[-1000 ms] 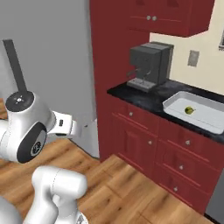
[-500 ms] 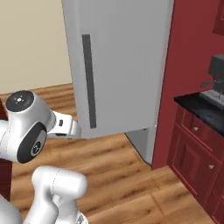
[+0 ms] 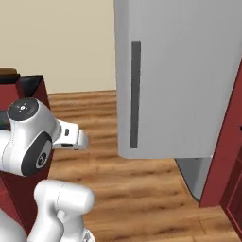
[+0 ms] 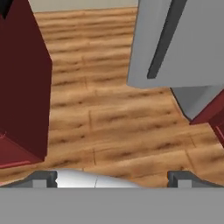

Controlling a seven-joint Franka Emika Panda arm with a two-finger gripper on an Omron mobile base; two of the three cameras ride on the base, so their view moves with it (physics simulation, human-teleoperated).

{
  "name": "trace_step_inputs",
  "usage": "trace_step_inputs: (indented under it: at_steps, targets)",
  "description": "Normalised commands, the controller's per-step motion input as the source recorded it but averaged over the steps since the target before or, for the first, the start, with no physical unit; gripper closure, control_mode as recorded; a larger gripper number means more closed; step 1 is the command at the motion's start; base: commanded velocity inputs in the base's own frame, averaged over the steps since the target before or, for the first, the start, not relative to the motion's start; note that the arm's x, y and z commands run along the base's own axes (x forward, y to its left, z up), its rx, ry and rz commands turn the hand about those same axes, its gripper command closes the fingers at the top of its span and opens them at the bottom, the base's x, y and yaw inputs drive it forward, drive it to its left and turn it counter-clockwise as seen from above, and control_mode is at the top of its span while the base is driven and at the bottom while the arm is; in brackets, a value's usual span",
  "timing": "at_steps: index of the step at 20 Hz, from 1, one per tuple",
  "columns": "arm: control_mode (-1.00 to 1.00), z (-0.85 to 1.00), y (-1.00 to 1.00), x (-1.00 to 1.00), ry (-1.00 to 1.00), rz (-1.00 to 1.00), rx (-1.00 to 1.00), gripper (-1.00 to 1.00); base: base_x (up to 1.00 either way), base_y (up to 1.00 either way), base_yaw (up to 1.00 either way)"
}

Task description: Pick the pear and banana from the fridge and place them inside the tupperware on the counter.

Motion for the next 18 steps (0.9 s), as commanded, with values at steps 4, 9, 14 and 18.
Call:
trace_step_inputs:
  at_steps: [4,9,14,18]
  targets:
    - [1.0,0.0,0.0,0.0,0.0,0.0,0.0,-1.0,0.79,0.59,0.25]
    - [1.0,0.0,0.0,0.0,0.0,0.0,0.0,-1.0,0.98,0.79,0.12]
    - [1.0,0.0,0.0,0.0,0.0,0.0,0.0,-1.0,0.98,0.66,0.01]
    - [1.0,0.0,0.0,0.0,0.0,0.0,0.0,-1.0,0.99,0.05,-0.14]
